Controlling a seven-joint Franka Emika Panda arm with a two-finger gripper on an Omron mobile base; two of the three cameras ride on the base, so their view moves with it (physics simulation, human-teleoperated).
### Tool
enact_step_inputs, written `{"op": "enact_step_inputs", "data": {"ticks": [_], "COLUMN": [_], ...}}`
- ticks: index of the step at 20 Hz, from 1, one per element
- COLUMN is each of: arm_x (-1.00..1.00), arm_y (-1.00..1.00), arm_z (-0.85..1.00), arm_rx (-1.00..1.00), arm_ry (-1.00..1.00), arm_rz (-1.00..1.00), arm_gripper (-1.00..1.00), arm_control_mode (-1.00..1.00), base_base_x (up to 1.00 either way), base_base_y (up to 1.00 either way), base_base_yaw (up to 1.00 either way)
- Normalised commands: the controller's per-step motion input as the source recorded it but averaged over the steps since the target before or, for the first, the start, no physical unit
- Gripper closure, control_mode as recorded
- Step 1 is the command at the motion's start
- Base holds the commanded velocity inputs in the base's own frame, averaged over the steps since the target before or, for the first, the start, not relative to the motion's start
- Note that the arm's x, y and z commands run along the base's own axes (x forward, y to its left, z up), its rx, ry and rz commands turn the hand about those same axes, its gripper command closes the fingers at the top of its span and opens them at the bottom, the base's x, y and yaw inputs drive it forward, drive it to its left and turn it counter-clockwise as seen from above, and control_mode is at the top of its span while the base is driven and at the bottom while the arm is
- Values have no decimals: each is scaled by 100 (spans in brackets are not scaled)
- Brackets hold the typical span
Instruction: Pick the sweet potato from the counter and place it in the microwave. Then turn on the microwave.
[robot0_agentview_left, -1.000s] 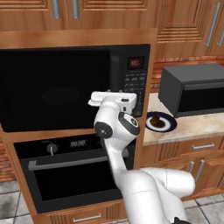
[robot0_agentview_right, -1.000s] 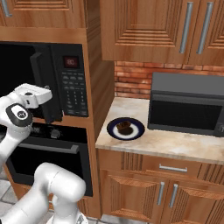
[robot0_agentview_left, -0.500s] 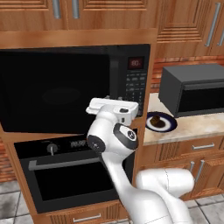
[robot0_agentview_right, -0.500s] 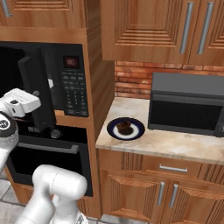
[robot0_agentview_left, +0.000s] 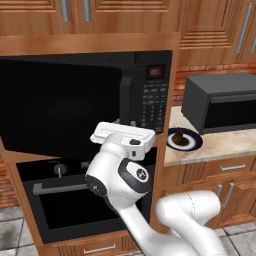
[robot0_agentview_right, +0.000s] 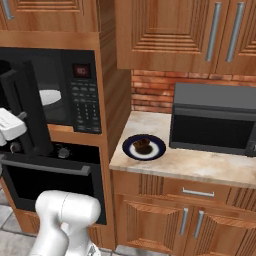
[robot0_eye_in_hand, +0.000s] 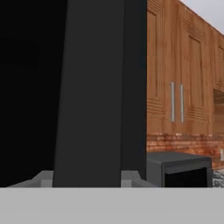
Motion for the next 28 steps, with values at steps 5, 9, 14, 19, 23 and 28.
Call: {"op": "enact_step_inputs", "data": {"ticks": [5,9,14,19,23,28], "arm_x": [-56,-61,-63,-52,-41,-40], "arm_y": [10,8,7,9,12,5], "arm_z": [12,10,6,0,0,0], "arm_rx": [0,0,0,0,0,0], "arm_ry": [0,0,0,-1,0,-1], "arm_rz": [-11,-11,-11,-9,-4,0], "arm_gripper": [100,100,100,100,100,100], "arm_control_mode": [-100,-100,-100,-100,-100,-100], "base_base_x": [0,0,0,0,0,0], "base_base_y": [0,0,0,0,0,0], "base_base_yaw": [0,0,0,0,0,0]}}
